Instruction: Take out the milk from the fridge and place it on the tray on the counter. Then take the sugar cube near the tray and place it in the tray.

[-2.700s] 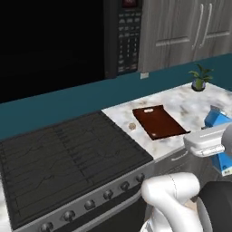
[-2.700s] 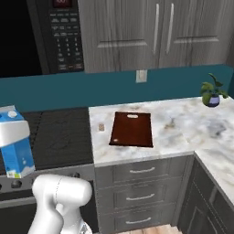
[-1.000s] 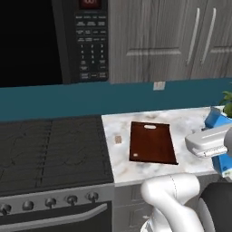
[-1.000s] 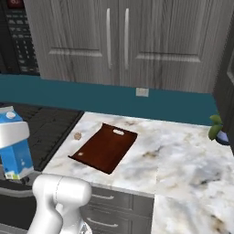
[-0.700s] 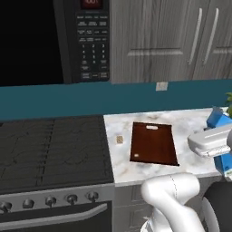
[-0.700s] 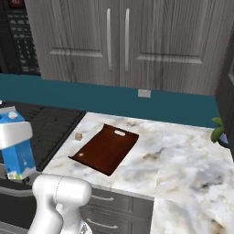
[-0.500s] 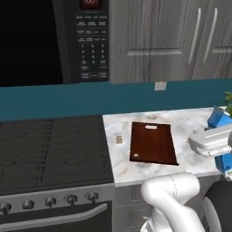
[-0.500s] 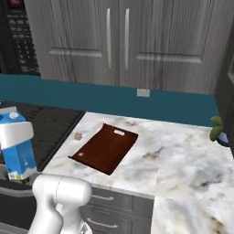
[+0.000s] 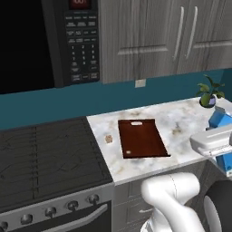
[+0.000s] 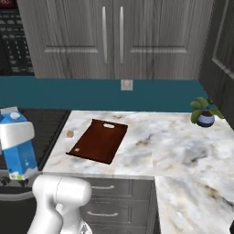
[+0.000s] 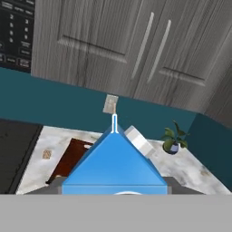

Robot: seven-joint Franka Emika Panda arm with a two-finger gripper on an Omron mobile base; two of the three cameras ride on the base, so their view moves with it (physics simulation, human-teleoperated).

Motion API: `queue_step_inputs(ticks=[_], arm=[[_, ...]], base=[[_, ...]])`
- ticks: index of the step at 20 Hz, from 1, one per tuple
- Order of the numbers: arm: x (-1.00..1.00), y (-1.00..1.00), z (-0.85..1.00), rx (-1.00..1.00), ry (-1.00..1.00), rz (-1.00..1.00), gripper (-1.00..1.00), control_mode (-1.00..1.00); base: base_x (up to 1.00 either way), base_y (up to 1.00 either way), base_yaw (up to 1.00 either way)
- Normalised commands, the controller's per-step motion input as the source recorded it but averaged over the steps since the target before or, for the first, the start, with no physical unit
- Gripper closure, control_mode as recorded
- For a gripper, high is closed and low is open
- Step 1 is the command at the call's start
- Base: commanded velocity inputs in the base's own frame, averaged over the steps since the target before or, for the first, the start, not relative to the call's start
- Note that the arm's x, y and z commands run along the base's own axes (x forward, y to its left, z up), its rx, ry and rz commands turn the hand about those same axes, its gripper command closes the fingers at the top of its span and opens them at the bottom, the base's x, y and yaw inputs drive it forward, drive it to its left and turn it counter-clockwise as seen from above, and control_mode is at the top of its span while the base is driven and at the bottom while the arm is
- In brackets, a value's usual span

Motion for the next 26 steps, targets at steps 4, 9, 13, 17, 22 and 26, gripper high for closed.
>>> queue_step_inputs(ticks=[4,9,13,17,22,26], arm=[[0.0,0.0,0.0,0.0,0.0,0.0,1.0,1.0],[0.0,0.0,0.0,0.0,0.0,0.0,1.0,1.0],[0.37,0.0,-0.17,0.08,0.0,0.06,1.0,-1.0],[0.64,-0.01,-0.4,0.1,0.03,0.22,1.0,-1.0],[0.73,-0.17,-0.34,0.04,0.0,0.37,1.0,-1.0],[0.67,-0.39,-0.46,0.1,0.0,0.43,1.0,-1.0]], base=[[0.28,0.0,0.07],[0.3,0.0,0.09],[0.11,0.0,0.02],[0.0,0.0,0.0],[0.0,0.0,0.0],[0.0,0.0,0.0]])
